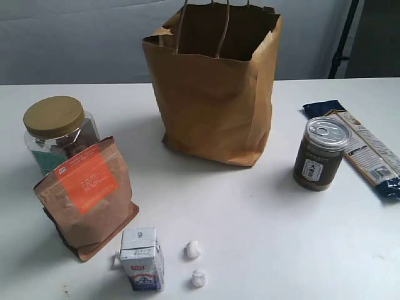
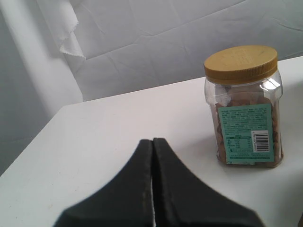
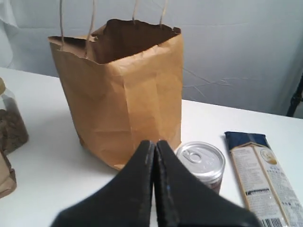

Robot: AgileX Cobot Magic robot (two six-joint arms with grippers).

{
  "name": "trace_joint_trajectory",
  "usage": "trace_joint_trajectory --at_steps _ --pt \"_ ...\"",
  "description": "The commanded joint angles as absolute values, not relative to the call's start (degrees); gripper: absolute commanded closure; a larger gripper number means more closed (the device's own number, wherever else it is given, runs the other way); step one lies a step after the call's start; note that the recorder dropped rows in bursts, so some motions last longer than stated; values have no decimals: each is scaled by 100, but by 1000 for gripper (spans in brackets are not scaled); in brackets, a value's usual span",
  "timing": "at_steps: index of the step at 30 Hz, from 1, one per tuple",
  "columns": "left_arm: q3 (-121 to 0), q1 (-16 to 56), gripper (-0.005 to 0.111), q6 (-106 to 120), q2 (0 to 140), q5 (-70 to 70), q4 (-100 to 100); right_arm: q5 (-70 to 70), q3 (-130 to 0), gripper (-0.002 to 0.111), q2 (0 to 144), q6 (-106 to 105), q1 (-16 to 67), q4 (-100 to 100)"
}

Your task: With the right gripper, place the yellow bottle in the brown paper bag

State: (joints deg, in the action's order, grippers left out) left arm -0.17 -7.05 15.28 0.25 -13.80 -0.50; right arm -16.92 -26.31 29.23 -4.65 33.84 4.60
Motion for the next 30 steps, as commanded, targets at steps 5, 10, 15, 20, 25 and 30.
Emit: trace_joint_trajectory --at_steps 5,10,15,20,25,30 --pt "0 -671 107 1516 0 -1347 -50 -1581 -1549 108 1377 2516 2376 -953" --pt "0 -671 107 1516 0 -1347 -50 -1567 -982 108 514 2513 1617 -769" --pt "0 -671 107 1516 0 -1347 -50 -1091 -435 108 0 1745 1541 -421" --pt "0 -671 107 1516 0 -1347 -50 -984 -154 108 0 908 1538 -156" --pt "0 -671 107 1516 0 -1347 -50 -926 0 108 0 385 1538 50" --pt "0 -671 107 1516 0 -1347 -50 -906 0 108 0 170 1538 79"
